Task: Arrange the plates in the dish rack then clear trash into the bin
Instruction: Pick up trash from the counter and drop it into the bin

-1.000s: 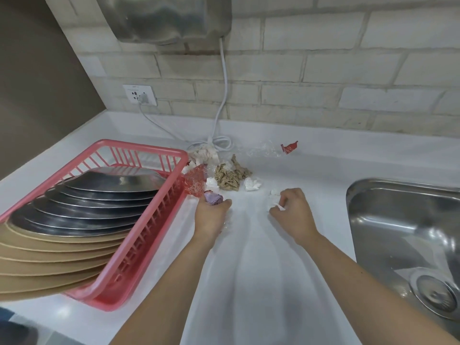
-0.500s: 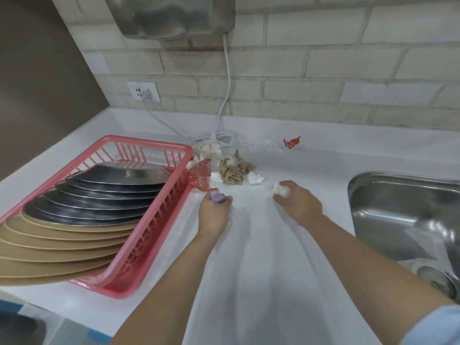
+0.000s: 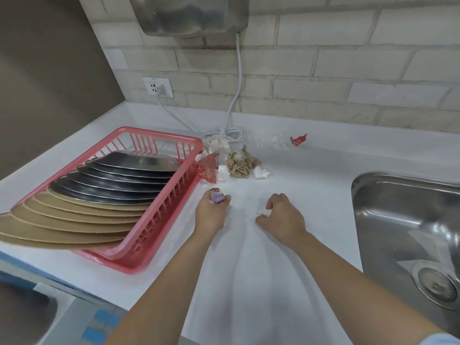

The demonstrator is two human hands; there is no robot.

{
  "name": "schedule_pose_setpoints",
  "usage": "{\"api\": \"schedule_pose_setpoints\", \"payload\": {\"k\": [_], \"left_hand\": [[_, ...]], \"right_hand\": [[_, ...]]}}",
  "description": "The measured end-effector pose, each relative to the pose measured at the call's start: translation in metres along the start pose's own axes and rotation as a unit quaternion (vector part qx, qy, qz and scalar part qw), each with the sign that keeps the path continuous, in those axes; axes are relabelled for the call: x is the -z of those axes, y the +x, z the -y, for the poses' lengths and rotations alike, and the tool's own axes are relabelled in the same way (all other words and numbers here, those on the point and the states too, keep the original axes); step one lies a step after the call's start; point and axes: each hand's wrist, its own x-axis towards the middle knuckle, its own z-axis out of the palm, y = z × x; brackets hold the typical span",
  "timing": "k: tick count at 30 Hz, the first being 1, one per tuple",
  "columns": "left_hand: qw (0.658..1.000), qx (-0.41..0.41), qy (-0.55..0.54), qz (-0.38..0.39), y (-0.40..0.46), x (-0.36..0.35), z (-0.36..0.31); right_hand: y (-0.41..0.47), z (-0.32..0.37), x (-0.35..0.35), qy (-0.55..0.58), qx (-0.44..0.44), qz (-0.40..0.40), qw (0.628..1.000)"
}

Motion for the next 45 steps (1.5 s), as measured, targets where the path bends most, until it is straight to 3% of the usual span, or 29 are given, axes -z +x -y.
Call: {"api": "schedule_pose_setpoints", "payload": {"k": [5, 12, 18, 25, 35, 38, 45], "left_hand": [[0.996, 0.045, -0.071, -0.002, -0.039, 0.013, 0.001], [0.996, 0.048, -0.048, -0.062, -0.093, 0.058, 0.034], [0.978, 0.064, -0.029, -0.197, -0.136, 0.134, 0.079], [0.922, 0.098, -0.152, -0.342, -0.157, 0.246, 0.115], [0.888, 0.104, -0.165, -0.415, -0.144, 0.418, 0.154], [0.891, 0.116, -0.190, -0.395, -0.132, 0.470, 0.169], [0.874, 0.156, -0.227, -0.400, -0.090, 0.548, 0.184]], "right_hand": [[-0.032, 0.021, -0.001, 0.118, 0.071, 0.065, 0.988], [-0.073, 0.064, -0.015, 0.210, 0.129, 0.219, 0.944], [-0.121, 0.121, -0.049, 0.228, 0.167, 0.340, 0.897], [-0.172, 0.209, -0.103, 0.241, 0.189, 0.440, 0.844], [-0.199, 0.363, -0.201, 0.261, 0.179, 0.430, 0.846], [-0.208, 0.410, -0.228, 0.286, 0.198, 0.434, 0.831], [-0.197, 0.479, -0.304, 0.219, 0.195, 0.399, 0.869]]}}
